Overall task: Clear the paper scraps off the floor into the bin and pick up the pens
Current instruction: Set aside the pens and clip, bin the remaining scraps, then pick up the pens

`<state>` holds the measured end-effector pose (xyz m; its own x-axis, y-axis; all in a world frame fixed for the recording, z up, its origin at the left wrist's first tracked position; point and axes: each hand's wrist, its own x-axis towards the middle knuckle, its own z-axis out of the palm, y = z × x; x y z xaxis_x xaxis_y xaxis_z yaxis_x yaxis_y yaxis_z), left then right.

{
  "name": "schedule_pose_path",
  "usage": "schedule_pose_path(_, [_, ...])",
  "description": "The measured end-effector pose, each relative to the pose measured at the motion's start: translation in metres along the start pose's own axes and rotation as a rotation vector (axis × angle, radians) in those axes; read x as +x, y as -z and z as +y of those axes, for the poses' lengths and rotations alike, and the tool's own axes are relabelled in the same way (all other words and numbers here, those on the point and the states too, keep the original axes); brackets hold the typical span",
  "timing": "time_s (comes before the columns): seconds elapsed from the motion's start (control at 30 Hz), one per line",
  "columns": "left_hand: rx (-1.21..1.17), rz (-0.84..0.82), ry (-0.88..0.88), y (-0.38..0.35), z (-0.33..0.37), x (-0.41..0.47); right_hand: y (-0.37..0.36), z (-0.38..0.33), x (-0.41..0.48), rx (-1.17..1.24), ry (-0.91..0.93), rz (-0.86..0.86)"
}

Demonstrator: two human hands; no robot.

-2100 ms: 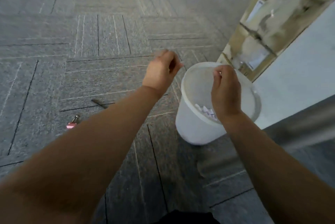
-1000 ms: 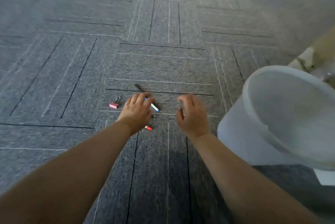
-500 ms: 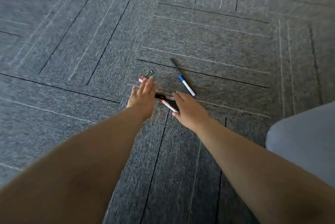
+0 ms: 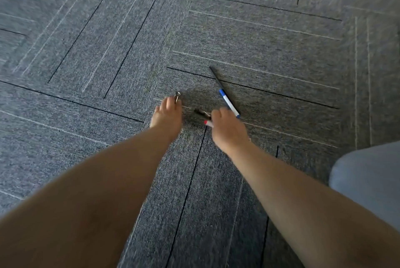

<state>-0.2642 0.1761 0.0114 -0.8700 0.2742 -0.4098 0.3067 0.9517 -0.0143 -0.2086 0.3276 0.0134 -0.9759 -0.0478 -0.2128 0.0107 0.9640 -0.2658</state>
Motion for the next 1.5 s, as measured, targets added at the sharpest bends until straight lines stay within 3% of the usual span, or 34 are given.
schedule_pose_path(0.1, [-0.043,-0.042,0.034,-0.02,0.013,-0.022,0.01,0.017,0.015,0.021,-0.054,0.078])
schedule_pose_path(0.33, [-0.026,-0.05,-0.012,-0.021,0.007,-0.022,0.02,0.023,0.055,-0.025,-0.148,-0.082])
schedule_pose_path(0.47, [0.029,-0.083,-0.056,-0.019,0.003,-0.021,0.012,0.017,0.052,-0.064,-0.153,-0.063])
schedule_pose_path(0.77, [0.046,-0.033,-0.083,-0.021,0.0,-0.02,-0.005,0.024,0.003,-0.211,-0.178,0.024])
schedule_pose_path(0.97, [0.029,-0.04,-0.182,-0.002,-0.022,-0.034,0.002,0.009,-0.064,-0.083,-0.257,-0.039])
schedule_pose_path(1.2, [0.02,-0.171,-0.321,0.015,-0.049,-0.086,0.052,-0.049,-0.103,0.051,-0.364,-0.149])
schedule_pose_path(1.3, [-0.061,-0.253,-0.266,0.013,-0.054,-0.107,0.073,-0.072,-0.104,0.075,-0.32,-0.181])
schedule_pose_path(1.5, [-0.434,-0.157,-0.24,0.084,-0.057,-0.151,0.14,-0.106,-0.121,0.155,-0.401,-0.227])
